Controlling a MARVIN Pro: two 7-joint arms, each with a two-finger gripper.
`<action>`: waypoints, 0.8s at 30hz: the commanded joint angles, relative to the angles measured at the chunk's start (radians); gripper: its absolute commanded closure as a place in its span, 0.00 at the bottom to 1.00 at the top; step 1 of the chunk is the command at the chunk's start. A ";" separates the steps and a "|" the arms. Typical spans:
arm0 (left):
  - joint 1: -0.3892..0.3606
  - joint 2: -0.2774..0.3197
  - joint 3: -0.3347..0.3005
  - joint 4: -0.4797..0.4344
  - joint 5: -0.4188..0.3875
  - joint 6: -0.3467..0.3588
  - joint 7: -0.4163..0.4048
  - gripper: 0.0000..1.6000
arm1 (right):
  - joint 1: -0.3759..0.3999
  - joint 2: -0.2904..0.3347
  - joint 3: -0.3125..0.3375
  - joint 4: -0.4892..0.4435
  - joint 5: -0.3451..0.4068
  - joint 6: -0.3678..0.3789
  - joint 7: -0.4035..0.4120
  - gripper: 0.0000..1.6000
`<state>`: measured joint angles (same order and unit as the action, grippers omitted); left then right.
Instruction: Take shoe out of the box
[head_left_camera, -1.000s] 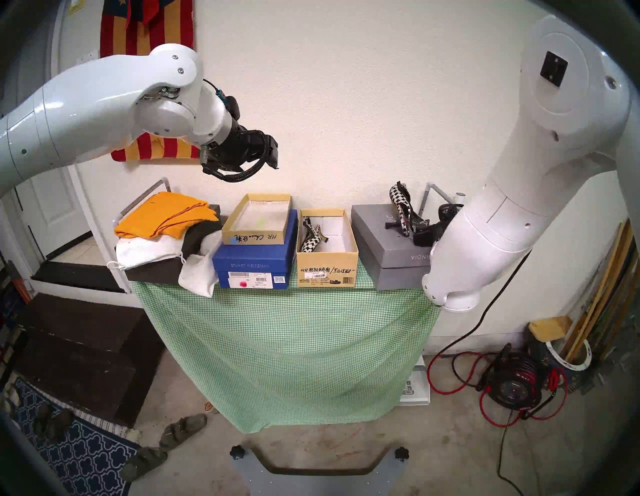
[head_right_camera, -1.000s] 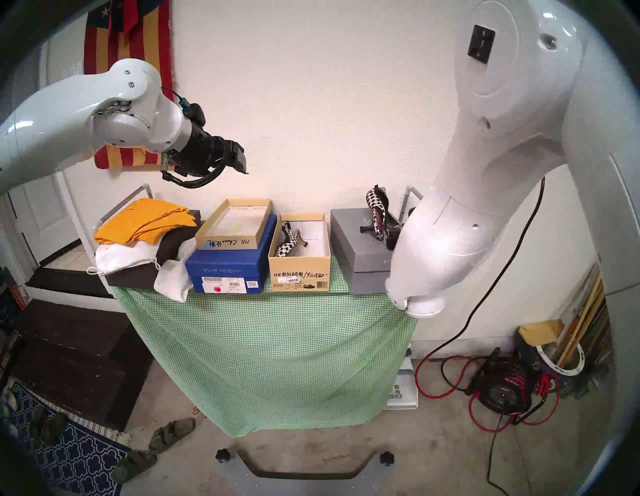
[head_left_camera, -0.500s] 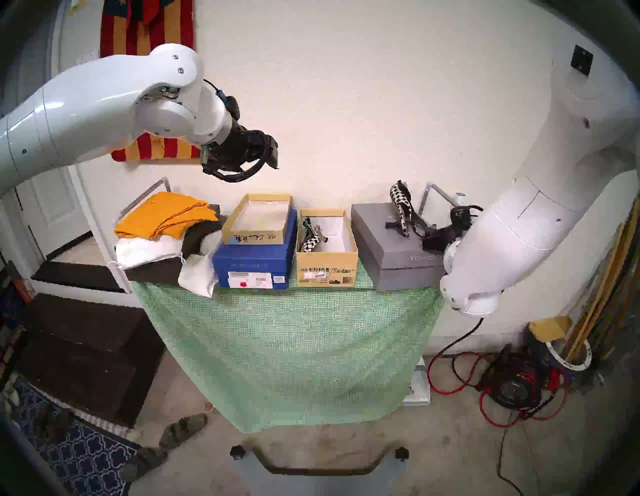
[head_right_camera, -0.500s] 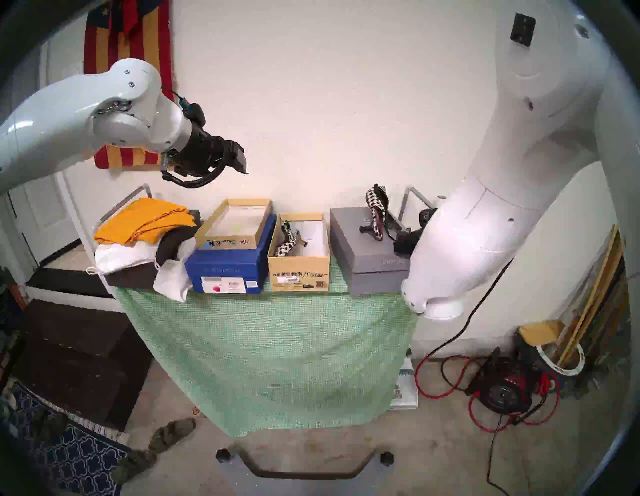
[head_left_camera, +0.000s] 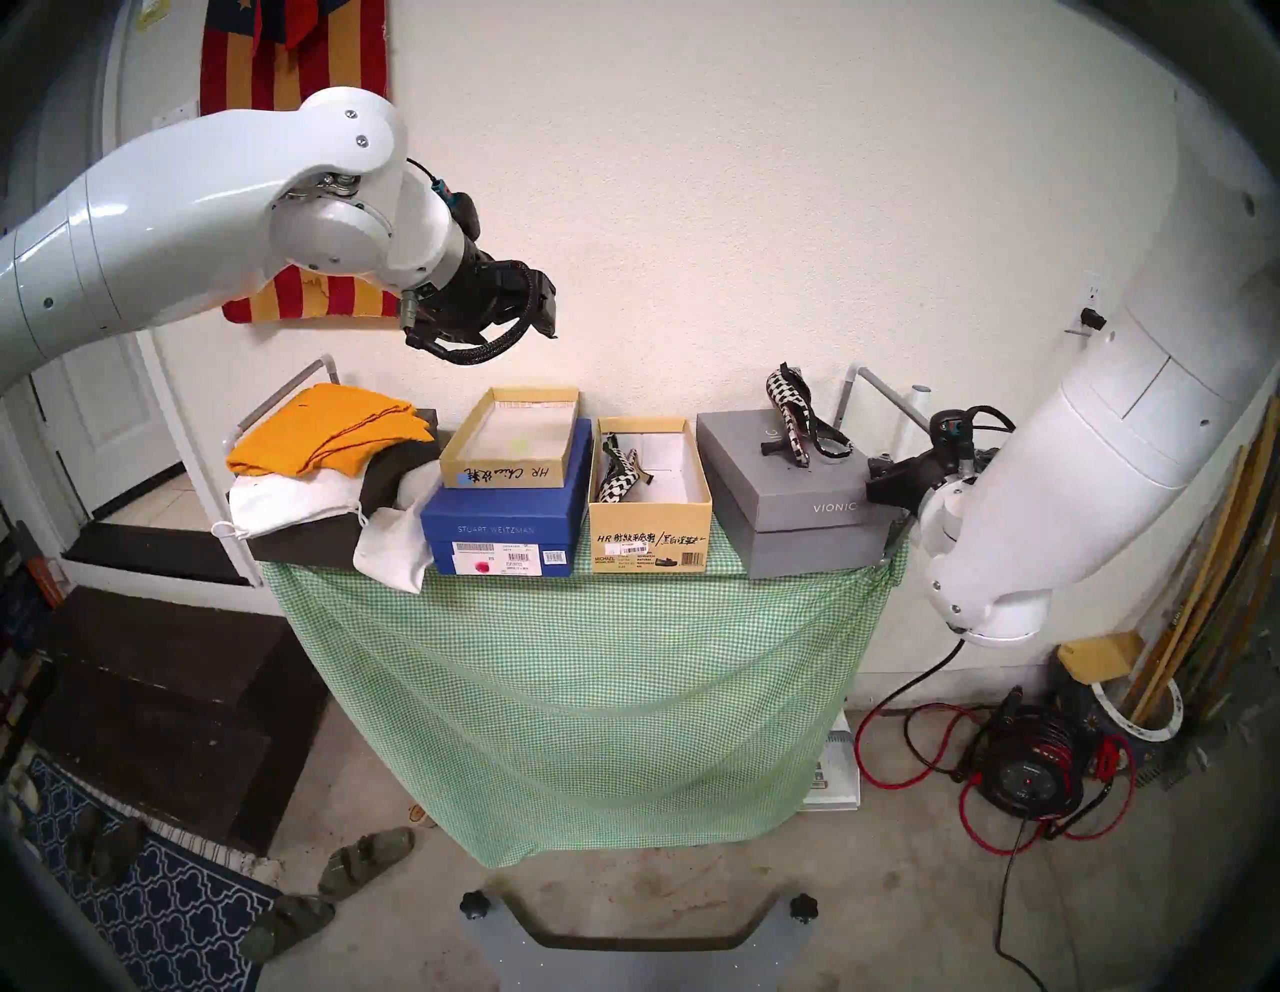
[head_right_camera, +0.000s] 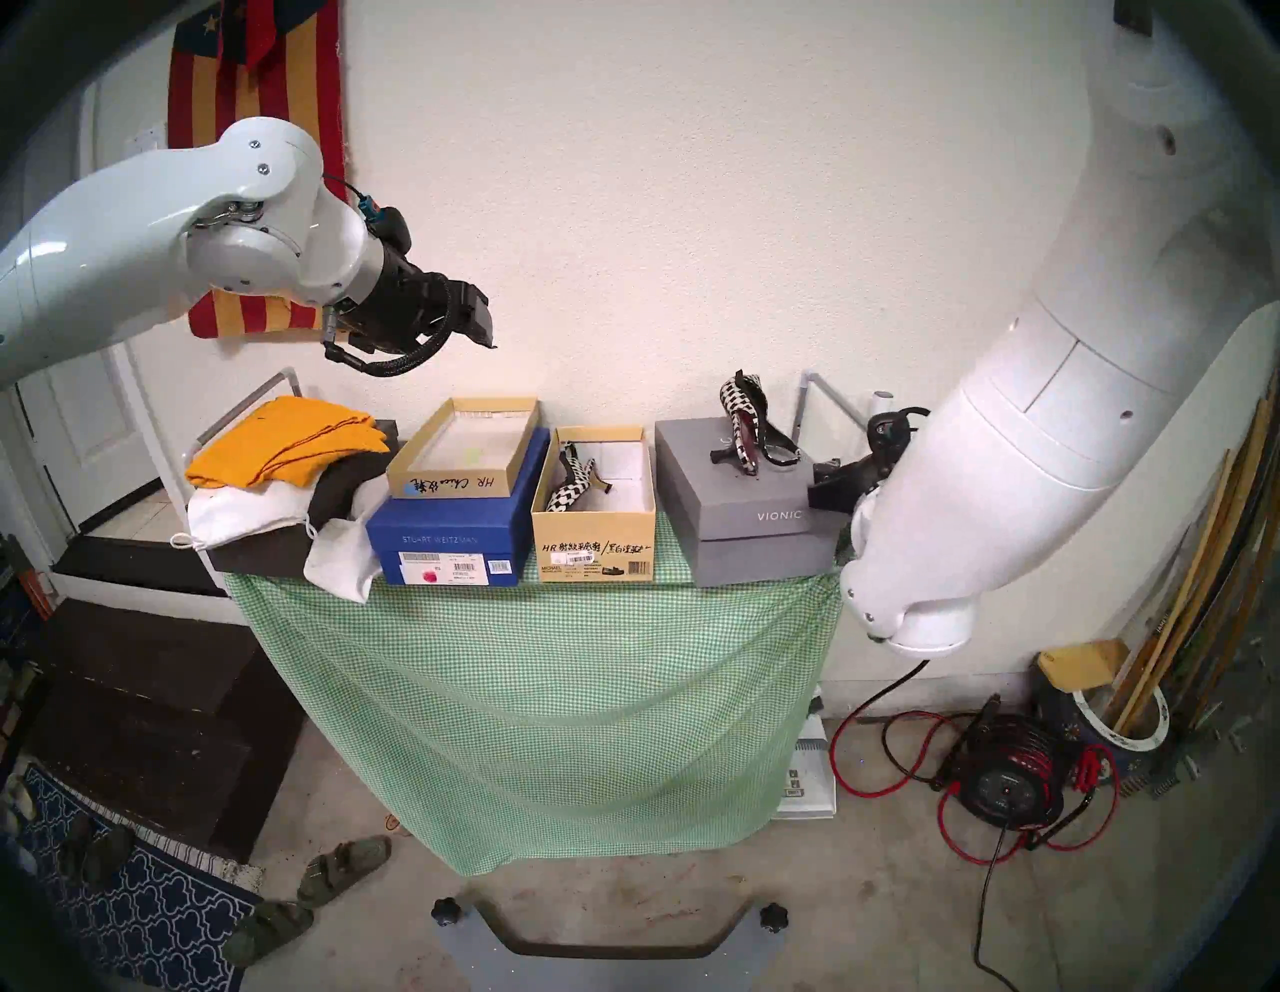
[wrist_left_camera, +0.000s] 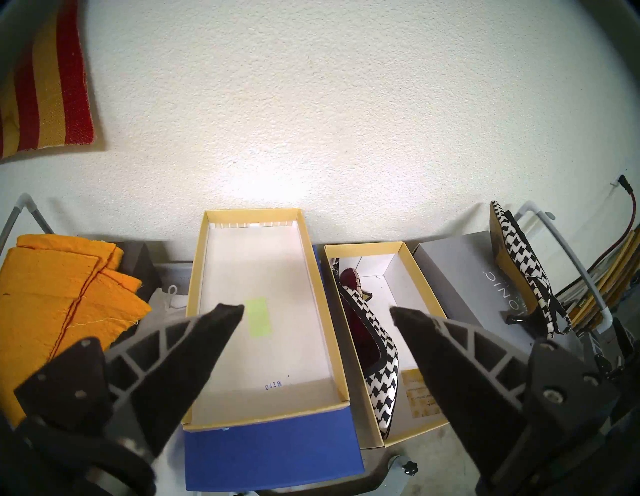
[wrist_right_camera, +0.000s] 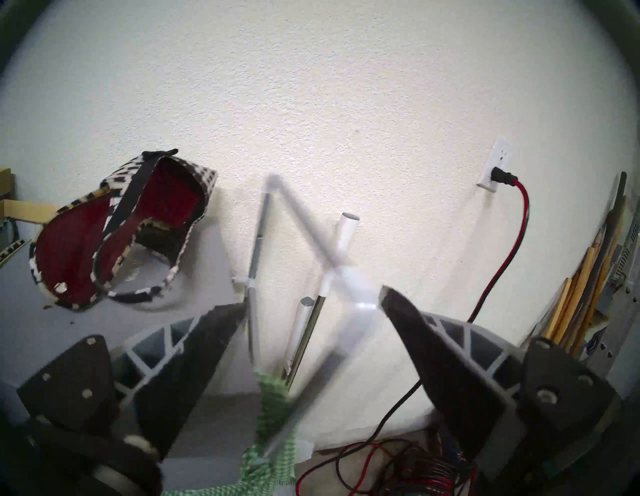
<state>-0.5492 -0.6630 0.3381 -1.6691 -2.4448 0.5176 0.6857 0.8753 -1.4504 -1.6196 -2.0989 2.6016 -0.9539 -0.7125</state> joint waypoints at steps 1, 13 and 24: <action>-0.003 0.000 -0.002 0.001 0.001 0.000 -0.001 0.00 | 0.117 0.023 -0.021 -0.046 -0.006 -0.006 -0.050 0.00; -0.003 0.000 -0.002 0.001 -0.001 0.000 0.001 0.00 | 0.237 0.045 -0.079 -0.153 -0.019 -0.006 -0.126 0.00; -0.003 0.000 -0.003 0.001 -0.001 0.000 0.002 0.00 | 0.355 0.075 -0.151 -0.245 -0.040 -0.006 -0.193 0.00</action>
<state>-0.5492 -0.6635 0.3381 -1.6692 -2.4475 0.5169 0.6892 1.1279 -1.4007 -1.7238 -2.2983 2.5696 -0.9603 -0.8641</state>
